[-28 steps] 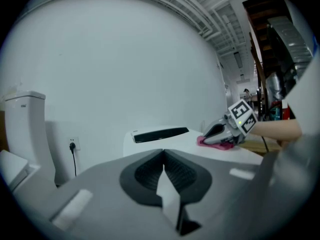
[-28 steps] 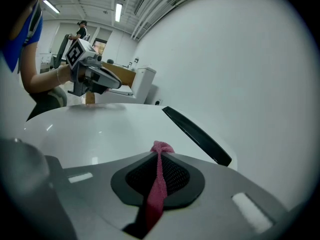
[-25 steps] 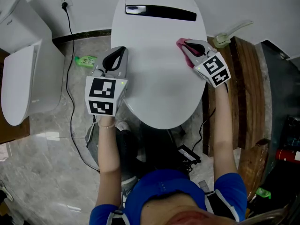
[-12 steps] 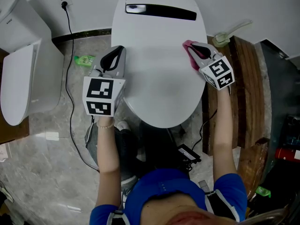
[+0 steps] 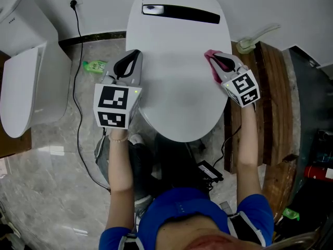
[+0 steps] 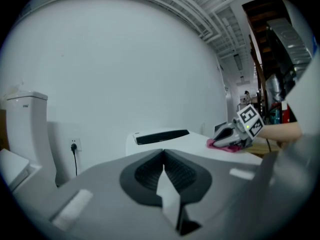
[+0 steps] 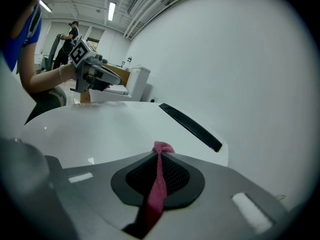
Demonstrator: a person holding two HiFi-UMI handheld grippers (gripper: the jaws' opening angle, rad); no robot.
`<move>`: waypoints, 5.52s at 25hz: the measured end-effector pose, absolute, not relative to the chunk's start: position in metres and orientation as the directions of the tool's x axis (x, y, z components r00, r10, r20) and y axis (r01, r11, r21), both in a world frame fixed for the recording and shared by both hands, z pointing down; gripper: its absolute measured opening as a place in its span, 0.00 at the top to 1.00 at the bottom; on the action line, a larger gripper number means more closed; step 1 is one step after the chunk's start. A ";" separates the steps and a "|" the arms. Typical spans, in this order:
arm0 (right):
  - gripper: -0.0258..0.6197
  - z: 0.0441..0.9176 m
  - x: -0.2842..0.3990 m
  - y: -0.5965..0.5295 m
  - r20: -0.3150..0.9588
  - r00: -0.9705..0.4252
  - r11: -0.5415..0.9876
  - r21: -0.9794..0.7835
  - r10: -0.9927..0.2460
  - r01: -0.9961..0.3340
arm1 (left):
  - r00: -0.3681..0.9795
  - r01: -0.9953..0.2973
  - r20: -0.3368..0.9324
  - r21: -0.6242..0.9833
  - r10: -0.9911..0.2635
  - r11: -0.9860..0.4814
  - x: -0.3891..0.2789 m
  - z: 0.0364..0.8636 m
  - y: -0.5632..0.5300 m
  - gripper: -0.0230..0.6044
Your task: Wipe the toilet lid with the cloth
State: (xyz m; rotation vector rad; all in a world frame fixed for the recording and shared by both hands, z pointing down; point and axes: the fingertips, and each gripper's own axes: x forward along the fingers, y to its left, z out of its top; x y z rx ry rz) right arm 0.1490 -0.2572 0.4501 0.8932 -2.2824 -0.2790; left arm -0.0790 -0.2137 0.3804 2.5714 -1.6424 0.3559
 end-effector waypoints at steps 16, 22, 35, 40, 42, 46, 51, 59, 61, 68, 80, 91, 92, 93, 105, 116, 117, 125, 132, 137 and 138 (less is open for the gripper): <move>0.94 0.452 0.119 -0.240 0.528 -0.583 0.787 0.414 -0.618 -0.458 | 0.400 -0.902 0.236 -0.068 -0.885 -0.426 -0.079 0.382 -0.213 0.96; 0.94 0.452 0.090 -0.232 0.538 -0.613 0.814 0.428 -0.579 -0.392 | 0.395 -0.904 0.242 -0.072 -0.886 -0.422 -0.080 0.384 -0.212 0.96; 0.94 0.452 0.027 -0.219 0.568 -0.669 0.866 0.429 -0.480 -0.258 | 0.386 -0.908 0.239 -0.073 -0.891 -0.413 -0.085 0.381 -0.210 0.96; 0.94 0.453 0.012 -0.217 0.574 -0.678 0.873 0.433 -0.460 -0.225 | 0.383 -0.909 0.237 -0.074 -0.893 -0.410 -0.088 0.381 -0.209 0.96; 0.94 0.453 0.006 -0.216 0.575 -0.681 0.875 0.433 -0.453 -0.216 | 0.382 -0.910 0.237 -0.074 -0.893 -0.408 -0.090 0.381 -0.209 0.96; 0.94 0.453 -0.003 -0.214 0.579 -0.687 0.879 0.433 -0.440 -0.198 | 0.375 -0.913 0.237 -0.074 -0.896 -0.402 -0.094 0.381 -0.208 0.96; 0.94 0.452 -0.012 -0.213 0.582 -0.690 0.881 0.438 -0.430 -0.180 | 0.373 -0.914 0.235 -0.076 -0.898 -0.399 -0.097 0.380 -0.206 0.96; 0.94 0.452 -0.040 -0.208 0.588 -0.706 0.883 0.456 -0.395 -0.114 | 0.360 -0.919 0.230 -0.080 -0.904 -0.386 -0.102 0.378 -0.205 0.96; 0.94 0.453 -0.048 -0.206 0.591 -0.710 0.884 0.457 -0.383 -0.097 | 0.359 -0.919 0.231 -0.079 -0.904 -0.385 -0.102 0.378 -0.205 0.96; 0.94 0.453 -0.072 -0.201 0.604 -0.715 0.885 0.463 -0.352 -0.045 | 0.348 -0.925 0.222 -0.077 -0.911 -0.372 -0.108 0.374 -0.205 0.96; 0.94 0.457 -0.100 -0.193 0.620 -0.718 0.883 0.469 -0.316 0.017 | 0.339 -0.930 0.208 -0.072 -0.918 -0.360 -0.115 0.371 -0.204 0.96; 0.94 0.459 -0.111 -0.184 0.628 -0.719 0.873 0.483 -0.297 0.062 | 0.322 -0.939 0.194 -0.058 -0.927 -0.339 -0.121 0.368 -0.207 0.96; 0.94 0.459 -0.111 -0.183 0.629 -0.720 0.873 0.483 -0.293 0.067 | 0.322 -0.939 0.194 -0.058 -0.927 -0.339 -0.121 0.368 -0.207 0.96; 0.94 0.459 -0.111 -0.180 0.630 -0.721 0.872 0.483 -0.288 0.074 | 0.322 -0.939 0.194 -0.058 -0.927 -0.338 -0.121 0.368 -0.207 0.96; 0.94 0.465 -0.110 -0.145 0.638 -0.733 0.865 0.481 -0.235 0.142 | 0.325 -0.938 0.197 -0.058 -0.925 -0.342 -0.115 0.370 -0.213 0.96; 0.94 0.467 -0.096 -0.127 0.636 -0.740 0.868 0.474 -0.220 0.150 | 0.322 -0.938 0.207 -0.065 -0.924 -0.342 -0.112 0.371 -0.214 0.96; 0.94 0.467 -0.096 -0.127 0.636 -0.740 0.869 0.472 -0.219 0.149 | 0.324 -0.937 0.205 -0.065 -0.924 -0.343 -0.111 0.371 -0.214 0.96; 0.93 0.466 -0.085 -0.130 0.632 -0.750 0.882 0.448 -0.196 0.148 | 0.324 -0.938 0.203 -0.055 -0.924 -0.342 -0.111 0.371 -0.213 0.96; 0.93 0.462 -0.063 -0.142 0.616 -0.755 0.898 0.431 -0.222 0.087 | 0.333 -0.935 0.199 -0.059 -0.921 -0.351 -0.109 0.370 -0.213 0.96; 0.93 0.460 -0.049 -0.147 0.608 -0.755 0.901 0.430 -0.245 0.054 | 0.334 -0.935 0.198 -0.058 -0.922 -0.351 -0.108 0.370 -0.213 0.96; 0.93 0.460 -0.046 -0.149 0.606 -0.755 0.902 0.430 -0.250 0.046 | 0.335 -0.934 0.198 -0.058 -0.921 -0.352 -0.108 0.370 -0.213 0.96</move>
